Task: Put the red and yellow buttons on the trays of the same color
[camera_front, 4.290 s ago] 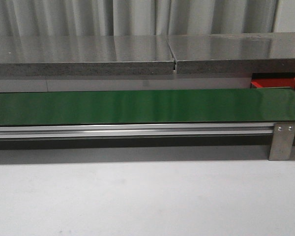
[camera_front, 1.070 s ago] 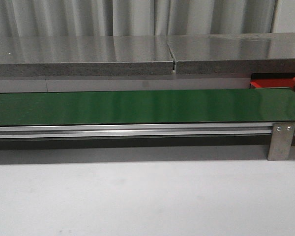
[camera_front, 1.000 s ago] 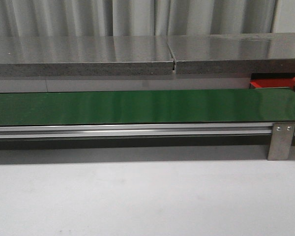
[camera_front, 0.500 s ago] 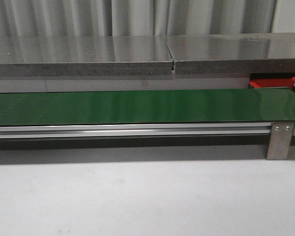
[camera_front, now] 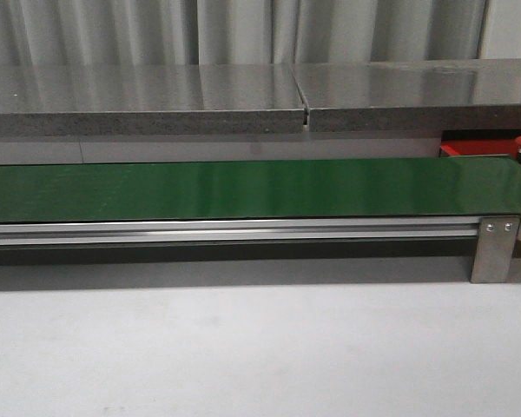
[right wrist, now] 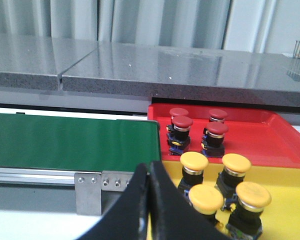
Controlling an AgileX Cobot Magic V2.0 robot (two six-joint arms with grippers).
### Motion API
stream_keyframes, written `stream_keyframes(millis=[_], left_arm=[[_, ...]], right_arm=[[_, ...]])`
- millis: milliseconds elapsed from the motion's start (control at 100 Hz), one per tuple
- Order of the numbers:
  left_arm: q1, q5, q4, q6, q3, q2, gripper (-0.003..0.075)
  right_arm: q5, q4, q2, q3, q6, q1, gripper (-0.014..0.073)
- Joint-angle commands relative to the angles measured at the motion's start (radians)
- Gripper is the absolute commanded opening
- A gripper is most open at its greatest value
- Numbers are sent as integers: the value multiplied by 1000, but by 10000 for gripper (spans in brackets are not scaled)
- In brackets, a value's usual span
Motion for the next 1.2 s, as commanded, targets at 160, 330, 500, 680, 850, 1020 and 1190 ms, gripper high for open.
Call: stream_keyframes(millis=[160, 330, 500, 680, 850, 1020, 1190], left_arm=[[-7, -75, -18, -1, -25, 9, -19], [-7, -75, -18, -1, -25, 9, -19], [-7, -75, -18, -1, -25, 9, -19], [-7, -75, -18, -1, -25, 9, -19], [-7, -75, -18, -1, -25, 9, -19], [-7, -75, -18, -1, -25, 9, -19], [-7, -77, -18, -1, -15, 9, -19]], right_arm=[[-91, -13, -20, -10, 3, -10, -67], [-99, -13, -20, -10, 3, -10, -67], [-99, -13, -20, -10, 3, -10, -67], [-99, -13, -20, -10, 3, -10, -67], [-99, -13, -20, -10, 3, -10, -67], [-99, -13, -20, -10, 3, -10, -67], [-99, -13, -20, -10, 3, -10, -67]])
